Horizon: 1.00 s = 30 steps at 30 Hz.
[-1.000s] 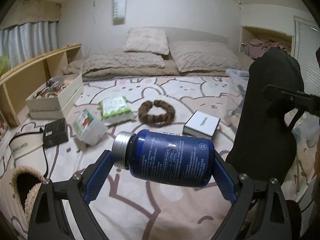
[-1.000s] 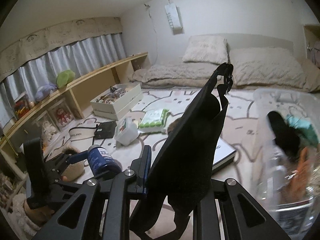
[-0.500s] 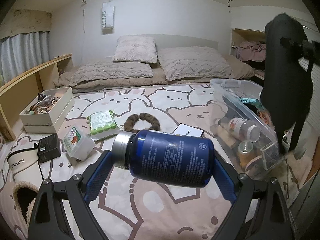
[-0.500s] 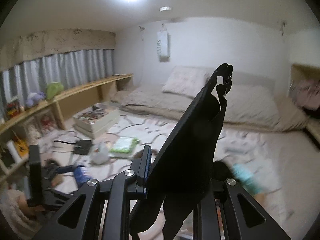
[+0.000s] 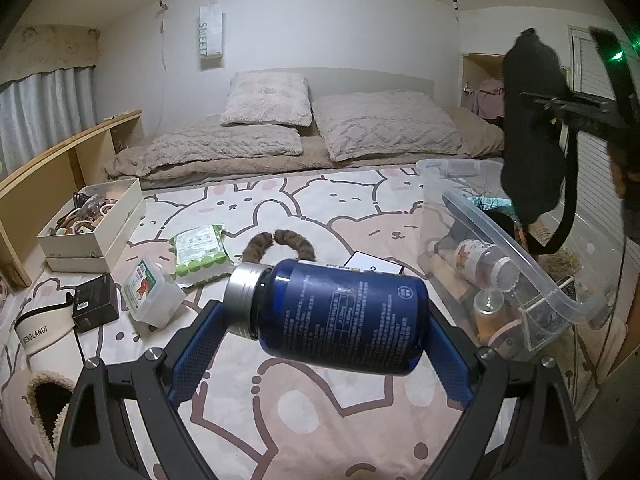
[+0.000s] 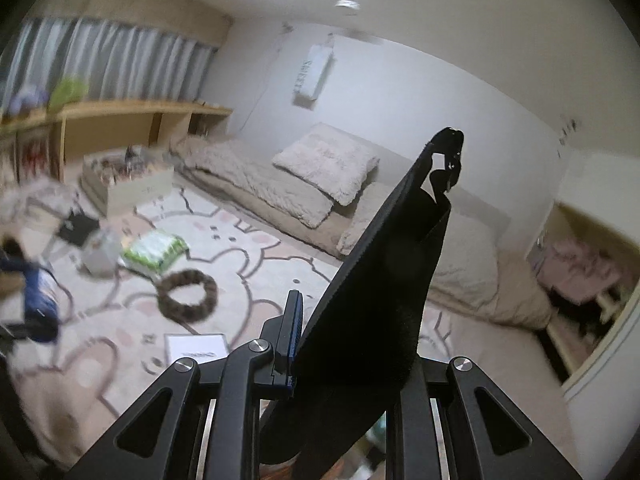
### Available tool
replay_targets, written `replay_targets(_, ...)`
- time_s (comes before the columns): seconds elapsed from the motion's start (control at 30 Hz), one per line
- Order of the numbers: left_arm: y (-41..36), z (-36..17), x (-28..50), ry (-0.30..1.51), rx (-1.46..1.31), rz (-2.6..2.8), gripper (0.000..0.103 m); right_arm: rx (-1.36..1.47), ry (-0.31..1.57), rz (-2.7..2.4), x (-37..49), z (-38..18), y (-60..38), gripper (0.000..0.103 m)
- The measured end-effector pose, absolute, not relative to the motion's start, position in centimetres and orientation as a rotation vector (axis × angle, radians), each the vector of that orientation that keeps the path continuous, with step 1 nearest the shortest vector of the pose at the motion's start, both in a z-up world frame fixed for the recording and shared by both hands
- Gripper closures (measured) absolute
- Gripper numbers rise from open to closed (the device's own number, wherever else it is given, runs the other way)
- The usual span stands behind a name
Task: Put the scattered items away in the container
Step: 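Lower the black cloth into the clear bin with the right tool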
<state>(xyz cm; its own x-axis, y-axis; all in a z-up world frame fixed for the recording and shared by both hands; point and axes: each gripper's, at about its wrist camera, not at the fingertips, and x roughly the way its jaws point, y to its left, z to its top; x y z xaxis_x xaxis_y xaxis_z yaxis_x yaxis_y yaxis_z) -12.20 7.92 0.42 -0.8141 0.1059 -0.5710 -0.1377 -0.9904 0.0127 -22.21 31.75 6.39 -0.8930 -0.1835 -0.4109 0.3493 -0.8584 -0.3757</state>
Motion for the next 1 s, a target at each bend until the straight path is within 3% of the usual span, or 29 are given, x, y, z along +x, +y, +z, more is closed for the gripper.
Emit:
replay_targets(0.43,8.0,-0.8,-13.9,0.062,-0.961,2.87,0.008,0.687,0.633,-2.552,-27.1,1.1,31.0,0.083)
replay_targets(0.7,8.0,-1.7,-14.2,0.039,-0.989,2.849,0.008,0.804,0.494,-2.412,-27.1,-0.3,31.0,0.083)
replay_targets(1.0,7.2,-2.1,-14.5,0.014,-1.004,2.857,0.008,0.896,0.554,-2.474,-28.0,-1.5,32.3,0.083)
